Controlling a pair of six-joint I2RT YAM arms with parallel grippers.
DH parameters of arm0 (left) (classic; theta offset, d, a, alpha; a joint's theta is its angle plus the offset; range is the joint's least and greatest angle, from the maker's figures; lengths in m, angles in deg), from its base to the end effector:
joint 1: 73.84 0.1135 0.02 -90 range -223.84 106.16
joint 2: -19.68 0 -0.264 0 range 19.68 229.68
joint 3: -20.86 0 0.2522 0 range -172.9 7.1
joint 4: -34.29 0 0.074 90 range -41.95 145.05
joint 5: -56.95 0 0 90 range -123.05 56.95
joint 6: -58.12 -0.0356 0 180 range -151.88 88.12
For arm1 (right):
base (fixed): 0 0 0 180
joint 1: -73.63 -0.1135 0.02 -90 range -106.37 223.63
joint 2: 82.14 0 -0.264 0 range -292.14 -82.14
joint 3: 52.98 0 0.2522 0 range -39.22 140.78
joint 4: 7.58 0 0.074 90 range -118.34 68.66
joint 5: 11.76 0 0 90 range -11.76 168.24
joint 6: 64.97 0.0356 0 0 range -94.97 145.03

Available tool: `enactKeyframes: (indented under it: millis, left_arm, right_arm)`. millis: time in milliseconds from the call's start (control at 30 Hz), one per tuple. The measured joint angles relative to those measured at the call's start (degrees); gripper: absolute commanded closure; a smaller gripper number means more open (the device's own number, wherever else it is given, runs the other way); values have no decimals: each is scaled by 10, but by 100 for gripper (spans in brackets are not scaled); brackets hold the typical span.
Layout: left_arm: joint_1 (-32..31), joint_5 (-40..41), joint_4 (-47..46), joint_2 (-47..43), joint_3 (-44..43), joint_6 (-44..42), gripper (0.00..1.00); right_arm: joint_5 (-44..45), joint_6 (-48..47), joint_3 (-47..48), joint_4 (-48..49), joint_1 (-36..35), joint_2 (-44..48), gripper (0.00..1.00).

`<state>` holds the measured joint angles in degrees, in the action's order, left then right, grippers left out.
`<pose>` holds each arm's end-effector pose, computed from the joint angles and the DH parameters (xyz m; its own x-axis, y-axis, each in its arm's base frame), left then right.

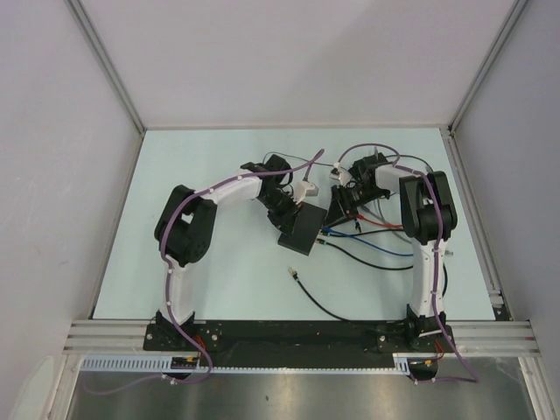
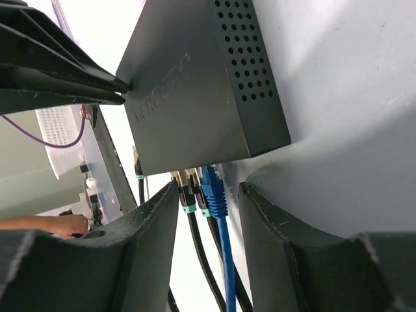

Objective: Pull the plug from the switch port

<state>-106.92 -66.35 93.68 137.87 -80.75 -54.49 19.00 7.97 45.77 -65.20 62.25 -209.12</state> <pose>0.3342 -0.2410 0.1736 -0.5322 0.7301 -0.4286 0.8366 0.3759 -0.3985 0.3936 0.1104 0.1131 -0.8873 -0.3316 -0.3206 -0.4416 0.4099 0.7981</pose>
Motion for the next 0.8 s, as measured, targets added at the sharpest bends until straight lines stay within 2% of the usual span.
enactKeyframes:
  millis: [800]
  left_arm:
    - [0,2,-4,-2,4,-2,83]
  right_arm:
    - [3,10,-5,16,-11,-2,63]
